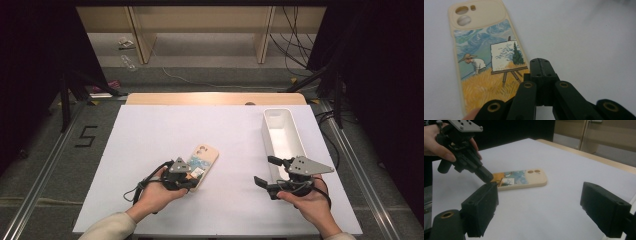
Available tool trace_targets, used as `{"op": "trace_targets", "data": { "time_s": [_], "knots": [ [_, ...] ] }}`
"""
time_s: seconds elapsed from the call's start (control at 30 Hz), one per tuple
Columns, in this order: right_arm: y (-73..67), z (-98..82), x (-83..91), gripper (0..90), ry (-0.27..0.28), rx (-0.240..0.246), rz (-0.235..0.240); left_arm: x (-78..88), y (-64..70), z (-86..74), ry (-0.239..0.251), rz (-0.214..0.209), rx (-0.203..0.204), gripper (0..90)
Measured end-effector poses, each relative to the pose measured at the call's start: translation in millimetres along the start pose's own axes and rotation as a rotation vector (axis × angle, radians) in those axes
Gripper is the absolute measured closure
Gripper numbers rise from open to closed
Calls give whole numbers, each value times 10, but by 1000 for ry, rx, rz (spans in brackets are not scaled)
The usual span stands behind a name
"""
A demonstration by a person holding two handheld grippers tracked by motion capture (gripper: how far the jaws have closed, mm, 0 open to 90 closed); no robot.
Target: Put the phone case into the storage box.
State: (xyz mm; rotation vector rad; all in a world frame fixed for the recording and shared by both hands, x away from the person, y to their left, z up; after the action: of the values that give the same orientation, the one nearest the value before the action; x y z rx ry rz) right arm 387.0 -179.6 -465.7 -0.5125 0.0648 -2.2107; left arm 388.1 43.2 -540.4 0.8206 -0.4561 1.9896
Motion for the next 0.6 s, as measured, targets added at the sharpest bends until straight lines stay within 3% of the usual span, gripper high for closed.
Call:
{"op": "trace_targets", "data": {
  "time_s": [0.23, 0.6],
  "knots": [
    [-2, 1, 1, 159, 1, 1, 1, -152, 51, 4, -45, -16, -26, 896],
    [-5, -1, -1, 158, -1, 3, 3, -176, 64, -47, -78, -19, -40, 896]
  ]
}}
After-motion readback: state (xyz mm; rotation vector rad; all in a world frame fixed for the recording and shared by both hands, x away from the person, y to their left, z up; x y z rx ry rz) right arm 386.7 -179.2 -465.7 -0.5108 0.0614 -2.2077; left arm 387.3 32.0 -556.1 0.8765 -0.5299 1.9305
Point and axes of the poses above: each handheld gripper's, and its own axes: x roughly backward along the jaws, z roughly out of its top, y roughly to its right, the point moved 10 cm from there along -x, roughly forward along the jaws, and after that the axes turned 11 degrees about -x, right-handed, at the moved point
